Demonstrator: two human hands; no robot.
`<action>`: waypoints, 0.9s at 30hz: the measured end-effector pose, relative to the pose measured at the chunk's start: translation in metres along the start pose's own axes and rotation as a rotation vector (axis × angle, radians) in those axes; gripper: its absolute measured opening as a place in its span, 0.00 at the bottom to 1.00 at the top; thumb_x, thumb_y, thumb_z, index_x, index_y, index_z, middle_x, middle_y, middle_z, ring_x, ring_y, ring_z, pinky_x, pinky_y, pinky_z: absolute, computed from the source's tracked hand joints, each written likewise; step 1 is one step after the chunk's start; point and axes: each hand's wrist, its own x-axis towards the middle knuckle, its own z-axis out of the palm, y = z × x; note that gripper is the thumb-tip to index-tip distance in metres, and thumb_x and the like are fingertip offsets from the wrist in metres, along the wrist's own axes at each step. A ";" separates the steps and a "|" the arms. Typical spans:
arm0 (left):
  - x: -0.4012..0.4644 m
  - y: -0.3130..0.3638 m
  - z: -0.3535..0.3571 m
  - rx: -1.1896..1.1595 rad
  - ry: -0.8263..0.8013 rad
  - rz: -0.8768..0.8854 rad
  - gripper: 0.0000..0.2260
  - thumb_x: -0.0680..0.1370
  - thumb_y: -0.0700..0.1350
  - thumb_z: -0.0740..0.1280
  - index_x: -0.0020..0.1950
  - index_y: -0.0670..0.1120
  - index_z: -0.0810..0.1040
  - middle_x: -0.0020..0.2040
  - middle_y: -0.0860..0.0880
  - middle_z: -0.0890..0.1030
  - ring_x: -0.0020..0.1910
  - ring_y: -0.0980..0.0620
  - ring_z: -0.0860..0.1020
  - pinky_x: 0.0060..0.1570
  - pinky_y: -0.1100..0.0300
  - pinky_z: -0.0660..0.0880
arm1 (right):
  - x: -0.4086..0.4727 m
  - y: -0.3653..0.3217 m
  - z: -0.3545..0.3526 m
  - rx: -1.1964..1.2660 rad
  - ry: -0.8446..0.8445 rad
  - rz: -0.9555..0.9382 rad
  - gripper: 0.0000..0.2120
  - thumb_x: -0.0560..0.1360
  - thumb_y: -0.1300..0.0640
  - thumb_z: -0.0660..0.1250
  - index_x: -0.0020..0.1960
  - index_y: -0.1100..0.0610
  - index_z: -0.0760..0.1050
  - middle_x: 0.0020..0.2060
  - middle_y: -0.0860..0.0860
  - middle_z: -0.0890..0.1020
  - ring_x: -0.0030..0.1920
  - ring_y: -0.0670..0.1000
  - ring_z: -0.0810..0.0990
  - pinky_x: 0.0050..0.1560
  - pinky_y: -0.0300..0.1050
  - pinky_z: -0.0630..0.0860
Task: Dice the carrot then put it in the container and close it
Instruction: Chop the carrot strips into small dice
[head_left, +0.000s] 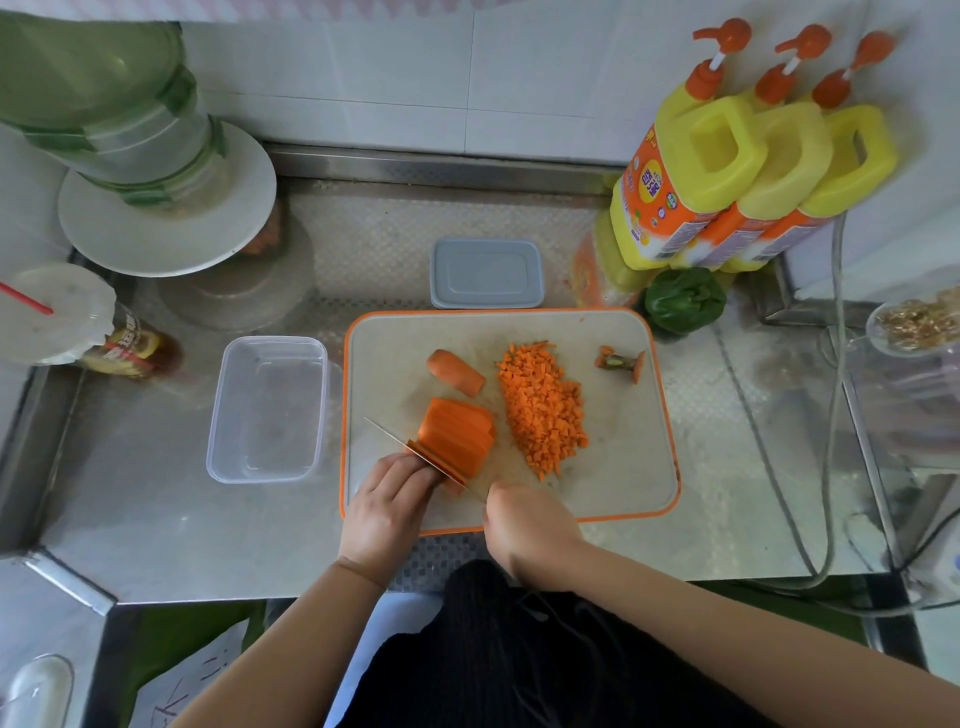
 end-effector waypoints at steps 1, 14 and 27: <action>0.000 0.001 0.000 0.006 0.003 0.000 0.05 0.77 0.39 0.68 0.51 0.41 0.82 0.51 0.46 0.79 0.51 0.44 0.76 0.54 0.55 0.75 | 0.000 0.000 -0.001 0.002 -0.004 0.000 0.06 0.79 0.63 0.58 0.54 0.60 0.72 0.46 0.56 0.80 0.46 0.59 0.80 0.38 0.47 0.69; 0.004 0.004 -0.003 0.017 0.021 0.037 0.07 0.77 0.39 0.65 0.55 0.45 0.76 0.51 0.47 0.76 0.50 0.46 0.75 0.53 0.56 0.73 | 0.026 -0.013 -0.002 0.024 0.011 0.055 0.07 0.76 0.66 0.59 0.47 0.58 0.75 0.41 0.54 0.77 0.45 0.58 0.80 0.41 0.46 0.73; 0.007 0.004 -0.004 0.033 -0.017 0.039 0.08 0.76 0.36 0.68 0.53 0.43 0.79 0.50 0.46 0.80 0.50 0.46 0.76 0.53 0.56 0.75 | 0.030 -0.004 0.003 0.071 0.020 0.001 0.06 0.78 0.63 0.59 0.49 0.59 0.75 0.39 0.54 0.76 0.43 0.56 0.79 0.39 0.45 0.70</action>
